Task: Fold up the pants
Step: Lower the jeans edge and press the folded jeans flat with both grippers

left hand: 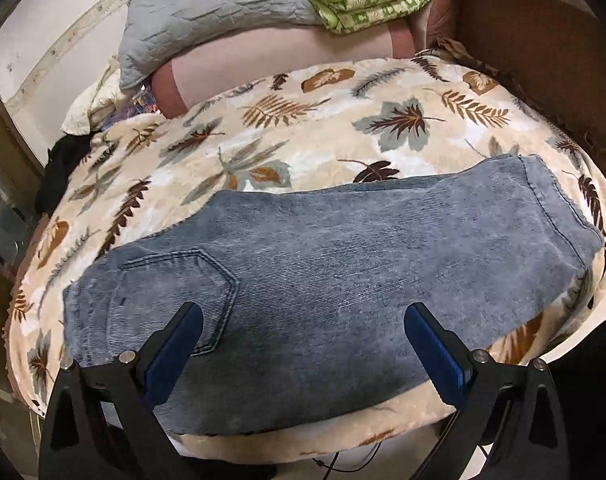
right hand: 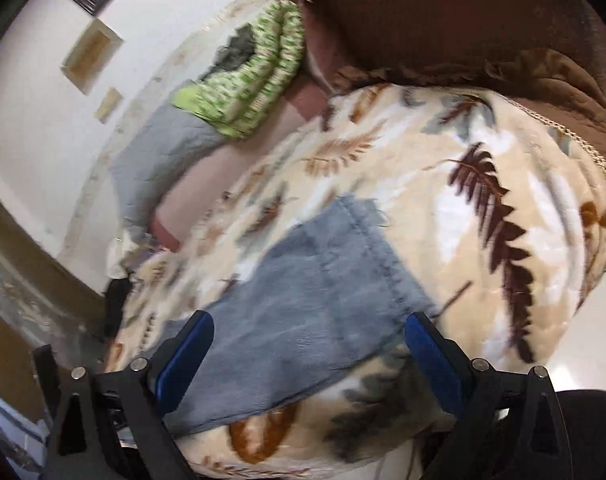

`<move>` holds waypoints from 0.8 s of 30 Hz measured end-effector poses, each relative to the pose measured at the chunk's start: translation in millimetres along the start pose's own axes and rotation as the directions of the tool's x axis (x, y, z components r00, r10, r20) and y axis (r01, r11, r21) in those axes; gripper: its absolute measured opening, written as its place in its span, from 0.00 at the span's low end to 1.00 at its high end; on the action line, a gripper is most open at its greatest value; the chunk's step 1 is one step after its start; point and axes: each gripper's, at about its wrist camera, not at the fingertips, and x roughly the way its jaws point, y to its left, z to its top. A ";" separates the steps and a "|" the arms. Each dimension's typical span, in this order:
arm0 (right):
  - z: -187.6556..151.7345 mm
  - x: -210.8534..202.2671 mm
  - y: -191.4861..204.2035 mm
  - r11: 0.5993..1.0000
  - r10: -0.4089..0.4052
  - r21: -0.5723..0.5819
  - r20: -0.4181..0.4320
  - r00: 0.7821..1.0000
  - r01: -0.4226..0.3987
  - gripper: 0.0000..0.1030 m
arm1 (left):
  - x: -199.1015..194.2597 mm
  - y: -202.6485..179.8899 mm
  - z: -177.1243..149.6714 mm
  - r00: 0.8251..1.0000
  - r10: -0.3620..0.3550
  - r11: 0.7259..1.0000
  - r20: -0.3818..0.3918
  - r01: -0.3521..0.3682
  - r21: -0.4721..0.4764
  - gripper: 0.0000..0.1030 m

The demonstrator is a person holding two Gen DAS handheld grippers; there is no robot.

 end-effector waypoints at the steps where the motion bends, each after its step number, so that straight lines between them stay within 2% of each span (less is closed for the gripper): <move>1: 2.9 5.0 3.9 0.999 -0.020 -0.031 -0.009 1.000 0.020 0.91 | 2.9 -0.1 0.6 1.000 0.007 1.000 -0.005 -0.007 -0.002 0.98; 4: 9.1 23.7 25.9 0.983 -0.094 -0.162 -0.035 0.995 0.087 0.83 | 17.5 5.3 0.5 0.998 0.045 0.998 -0.047 -0.046 -0.030 0.98; 7: 7.0 44.9 46.0 0.971 -0.098 -0.228 -0.077 0.992 0.078 0.68 | 25.7 12.2 -4.4 0.995 0.061 0.997 -0.077 -0.065 -0.049 0.98; 10: -6.3 63.6 68.5 0.951 -0.119 -0.298 -0.114 0.986 0.080 0.68 | 27.6 25.9 -12.4 0.991 0.104 0.991 -0.088 -0.110 -0.072 0.98; 13: -32.1 78.8 90.0 0.914 -0.158 -0.396 -0.151 0.976 0.086 0.68 | 21.5 45.5 -22.1 0.991 0.115 0.985 -0.071 -0.123 -0.122 0.98; 15: -46.5 86.7 95.9 0.895 -0.186 -0.435 -0.164 0.969 0.098 0.68 | 20.4 56.2 -27.8 0.986 0.154 0.976 -0.068 -0.163 -0.142 0.98; 17: -56.0 95.6 96.4 0.880 -0.228 -0.456 -0.166 0.959 0.130 0.68 | 22.3 67.3 -34.2 0.985 0.157 0.970 -0.073 -0.167 -0.176 0.98; 20: -61.9 103.1 94.6 0.854 -0.280 -0.489 -0.145 0.949 0.177 0.69 | 33.0 81.3 -44.7 0.978 0.174 0.958 -0.113 -0.195 -0.211 0.98; 23: -71.8 109.2 102.9 0.803 -0.329 -0.555 -0.110 0.938 0.217 0.73 | 51.3 91.4 -56.0 0.970 0.163 0.950 -0.180 -0.204 -0.236 0.98; 24: -75.7 109.6 104.4 0.789 -0.337 -0.570 -0.092 0.937 0.228 0.74 | 53.8 93.3 -59.4 0.970 0.162 0.949 -0.181 -0.203 -0.240 0.98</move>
